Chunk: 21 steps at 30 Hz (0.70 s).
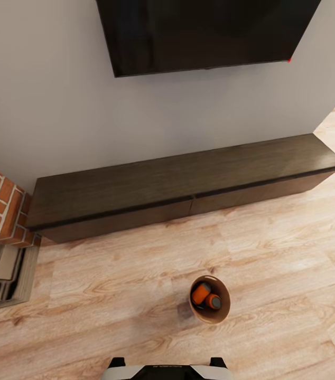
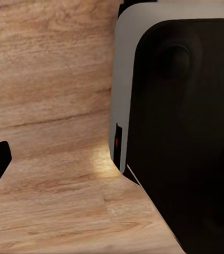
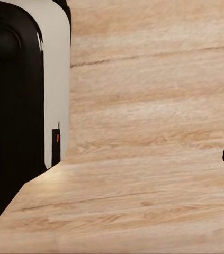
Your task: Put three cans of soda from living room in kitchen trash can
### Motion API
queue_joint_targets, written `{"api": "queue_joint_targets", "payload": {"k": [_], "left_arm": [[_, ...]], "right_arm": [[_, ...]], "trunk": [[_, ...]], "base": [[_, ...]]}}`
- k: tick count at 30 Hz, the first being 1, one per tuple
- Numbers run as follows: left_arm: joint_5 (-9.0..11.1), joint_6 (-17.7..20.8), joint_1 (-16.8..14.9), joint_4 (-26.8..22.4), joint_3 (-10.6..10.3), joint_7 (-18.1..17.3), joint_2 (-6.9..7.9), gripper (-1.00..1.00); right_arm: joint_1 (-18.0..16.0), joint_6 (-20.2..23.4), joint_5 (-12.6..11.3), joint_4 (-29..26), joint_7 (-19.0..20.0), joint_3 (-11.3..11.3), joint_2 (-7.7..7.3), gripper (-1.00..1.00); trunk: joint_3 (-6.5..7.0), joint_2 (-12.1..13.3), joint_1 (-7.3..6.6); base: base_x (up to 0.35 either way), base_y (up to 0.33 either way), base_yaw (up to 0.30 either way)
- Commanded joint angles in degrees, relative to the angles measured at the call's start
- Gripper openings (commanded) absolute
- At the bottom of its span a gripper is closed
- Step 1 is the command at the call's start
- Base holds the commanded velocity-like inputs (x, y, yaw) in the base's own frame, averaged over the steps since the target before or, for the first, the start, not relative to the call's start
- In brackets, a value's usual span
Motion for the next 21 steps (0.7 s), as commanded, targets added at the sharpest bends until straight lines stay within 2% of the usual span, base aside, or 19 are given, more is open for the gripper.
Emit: {"api": "queue_joint_targets", "payload": {"k": [1,6,10,17,21], "left_arm": [[0.0,0.0,0.0,0.0,0.0,0.0,-0.01,1.00],[0.0,-0.1,0.0,0.0,0.0,0.0,-0.22,1.00],[0.0,-0.1,0.2,0.0,0.0,0.1,-0.72,1.00],[-0.1,-1.3,2.7,0.1,0.0,3.6,-2.17,1.00],[-0.1,-1.5,3.7,0.2,0.0,4.2,-2.59,1.00]], "right_arm": [[0.0,-0.2,0.0,0.2,-0.1,0.0,0.02,1.00],[0.1,-0.6,0.7,2.3,-2.8,0.5,0.46,1.00],[0.2,-0.7,3.0,3.6,-4.5,0.8,1.04,1.00],[0.4,-0.8,5.5,6.4,-9.6,0.9,3.15,1.00],[0.5,-0.8,5.8,6.9,-10.4,0.9,3.78,1.00]], "trunk": [[0.28,0.4,-0.22],[1.63,2.4,-1.32],[2.71,4.0,-2.20],[4.61,6.8,-3.74],[5.69,8.4,-4.62]], "base": [[0.000,0.000,0.000],[0.000,0.000,0.000],[0.000,0.000,0.000],[0.000,0.000,0.000],[0.000,0.000,0.000]]}}
